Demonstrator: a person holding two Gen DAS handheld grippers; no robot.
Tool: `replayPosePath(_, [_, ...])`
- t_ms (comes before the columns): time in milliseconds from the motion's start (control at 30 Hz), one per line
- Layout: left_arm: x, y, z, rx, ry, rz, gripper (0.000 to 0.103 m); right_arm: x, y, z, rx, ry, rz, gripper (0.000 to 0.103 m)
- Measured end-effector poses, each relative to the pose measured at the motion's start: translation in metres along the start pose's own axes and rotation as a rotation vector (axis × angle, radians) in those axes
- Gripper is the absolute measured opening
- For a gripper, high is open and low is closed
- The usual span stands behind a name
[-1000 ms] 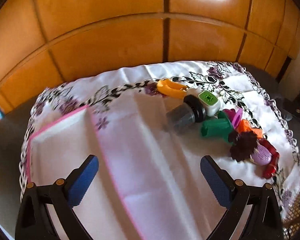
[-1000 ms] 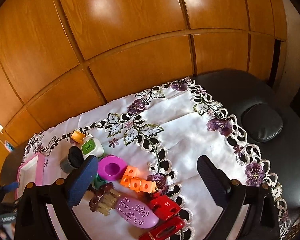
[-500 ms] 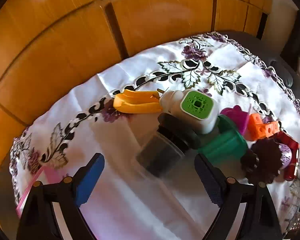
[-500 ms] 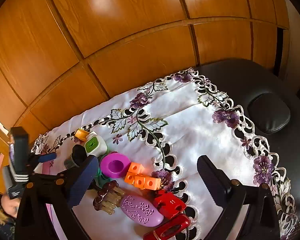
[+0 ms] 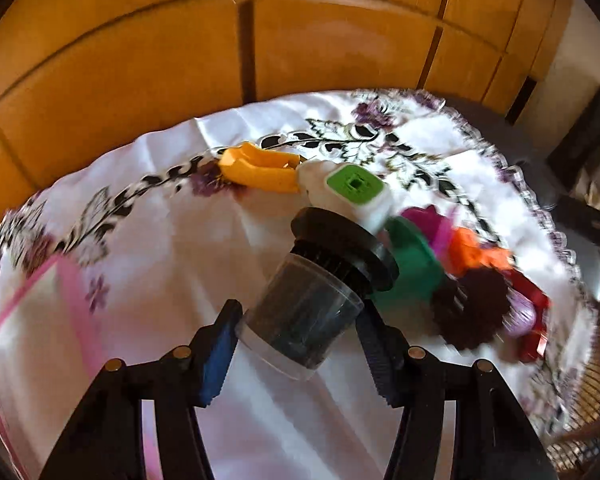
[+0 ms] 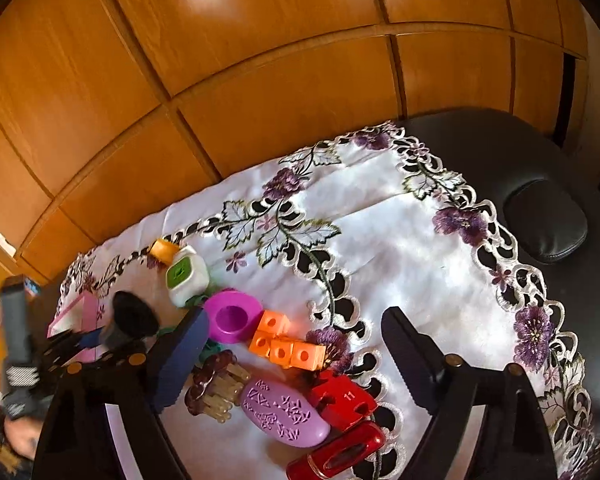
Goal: Organize rigid objects
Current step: 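Grasp the white-green plug-in device with the right tool while the left tool lifts the canister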
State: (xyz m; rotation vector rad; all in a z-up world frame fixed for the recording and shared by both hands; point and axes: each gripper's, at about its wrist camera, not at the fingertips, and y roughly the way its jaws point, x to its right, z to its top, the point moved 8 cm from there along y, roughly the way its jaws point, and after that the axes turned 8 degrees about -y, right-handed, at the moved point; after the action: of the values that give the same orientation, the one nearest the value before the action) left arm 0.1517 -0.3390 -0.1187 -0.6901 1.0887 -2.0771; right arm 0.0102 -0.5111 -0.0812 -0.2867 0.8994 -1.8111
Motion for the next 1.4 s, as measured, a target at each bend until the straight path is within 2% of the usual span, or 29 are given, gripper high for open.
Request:
replayPosePath(133, [-0.005, -0.032, -0.022, 0.055, -0.001, 0.031, 0.059, -0.008, 0.004, -0.004, -0.025, -0.045, -0.003, 0.089])
replayPosePath(333, [-0.018, -0.078, -0.054, 0.117, -0.073, 0.004, 0.059, -0.031, 0.013, -0.014, -0.079, -0.141, 0.022, 0.083])
replayPosePath(467, [-0.028, -0.099, -0.071, 0.147, -0.107, 0.005, 0.059, -0.064, 0.017, -0.017, -0.097, -0.248, 0.068, 0.083])
replayPosePath(600, [-0.044, -0.112, -0.085, 0.163, -0.147, 0.013, 0.059, -0.106, 0.032, -0.004, -0.1, -0.369, 0.086, 0.083])
replayPosePath(700, [-0.059, -0.12, -0.094, 0.171, -0.187, 0.014, 0.059, -0.132, 0.059, 0.012, -0.124, -0.44, 0.062, 0.083])
replayPosePath(833, [-0.085, -0.133, -0.108, 0.187, -0.241, 0.033, 0.059, -0.148, 0.107, 0.022, -0.206, -0.496, 0.005, 0.083])
replayPosePath(1000, [-0.117, -0.144, -0.13, 0.188, -0.324, 0.061, 0.059, -0.147, 0.149, 0.021, -0.294, -0.474, -0.034, 0.082])
replayPosePath(1033, [-0.123, -0.146, -0.134, 0.187, -0.341, 0.065, 0.059, -0.147, 0.155, 0.019, -0.314, -0.464, -0.036, 0.076])
replayPosePath(1067, [-0.128, -0.147, -0.137, 0.188, -0.353, 0.067, 0.059, -0.146, 0.158, 0.017, -0.321, -0.466, -0.053, 0.053])
replayPosePath(1200, [-0.141, -0.154, -0.146, 0.201, -0.395, 0.082, 0.059, -0.158, 0.144, 0.01, -0.294, -0.492, -0.007, 0.052])
replayPosePath(1333, [-0.146, -0.155, -0.151, 0.207, -0.427, 0.082, 0.059, -0.181, 0.106, -0.002, -0.232, -0.553, 0.062, 0.052])
replayPosePath(1400, [-0.145, -0.157, -0.152, 0.21, -0.437, 0.08, 0.059, -0.194, 0.085, -0.013, -0.215, -0.577, 0.123, 0.053])
